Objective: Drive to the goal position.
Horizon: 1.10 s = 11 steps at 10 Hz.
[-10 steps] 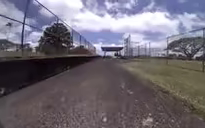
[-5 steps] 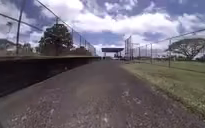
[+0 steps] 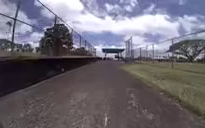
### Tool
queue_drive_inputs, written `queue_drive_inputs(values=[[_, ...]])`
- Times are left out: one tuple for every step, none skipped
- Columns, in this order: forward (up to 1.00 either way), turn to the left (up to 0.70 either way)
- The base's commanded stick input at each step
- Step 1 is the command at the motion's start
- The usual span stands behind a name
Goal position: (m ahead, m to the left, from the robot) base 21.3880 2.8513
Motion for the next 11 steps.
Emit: queue_drive_inputs(values=[[0.70,0.00],[0.70,0.00],[0.70,0.00],[0.70,0.00],[0.70,0.00],[0.70,0.00],[0.70,0.00],[0.70,0.00],[0.70,0.00],[0.70,0.00],[0.70,0.00]])
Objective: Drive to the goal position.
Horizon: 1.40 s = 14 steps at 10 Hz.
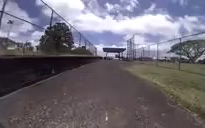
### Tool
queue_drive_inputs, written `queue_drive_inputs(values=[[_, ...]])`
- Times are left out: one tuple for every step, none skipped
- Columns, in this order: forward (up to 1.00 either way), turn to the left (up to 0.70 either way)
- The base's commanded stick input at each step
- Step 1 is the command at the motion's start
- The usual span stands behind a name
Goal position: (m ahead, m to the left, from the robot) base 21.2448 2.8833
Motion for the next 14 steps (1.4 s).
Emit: queue_drive_inputs(values=[[0.70,0.00],[0.70,0.00],[0.70,0.00],[0.70,0.00],[0.70,0.00],[0.70,0.00],[0.70,0.00],[0.70,0.00],[0.70,0.00],[0.70,0.00],[0.70,0.00],[0.70,0.00],[0.70,0.00],[0.70,0.00]])
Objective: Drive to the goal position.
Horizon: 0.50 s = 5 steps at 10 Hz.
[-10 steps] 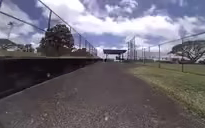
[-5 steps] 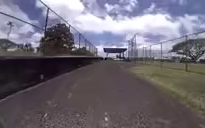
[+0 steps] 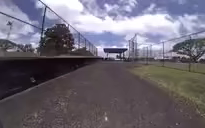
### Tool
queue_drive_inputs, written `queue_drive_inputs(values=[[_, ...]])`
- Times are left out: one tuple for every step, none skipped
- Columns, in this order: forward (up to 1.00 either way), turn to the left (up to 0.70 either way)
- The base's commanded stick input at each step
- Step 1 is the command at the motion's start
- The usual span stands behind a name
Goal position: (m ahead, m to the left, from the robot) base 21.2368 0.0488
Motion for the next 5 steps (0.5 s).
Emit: queue_drive_inputs(values=[[0.70,0.00],[0.70,0.00],[0.70,0.00],[0.70,0.00],[0.70,0.00]])
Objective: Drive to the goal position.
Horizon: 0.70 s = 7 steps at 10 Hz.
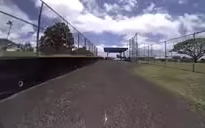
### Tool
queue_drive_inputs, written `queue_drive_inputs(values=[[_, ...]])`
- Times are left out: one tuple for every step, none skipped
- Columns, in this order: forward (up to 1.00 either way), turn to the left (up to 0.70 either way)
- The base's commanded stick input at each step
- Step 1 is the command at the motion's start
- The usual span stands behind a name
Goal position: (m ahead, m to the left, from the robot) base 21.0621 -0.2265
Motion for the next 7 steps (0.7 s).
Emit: queue_drive_inputs(values=[[0.70,0.00],[0.70,0.00],[0.70,0.00],[0.70,0.00],[0.70,0.00],[0.70,0.00],[0.70,0.00]])
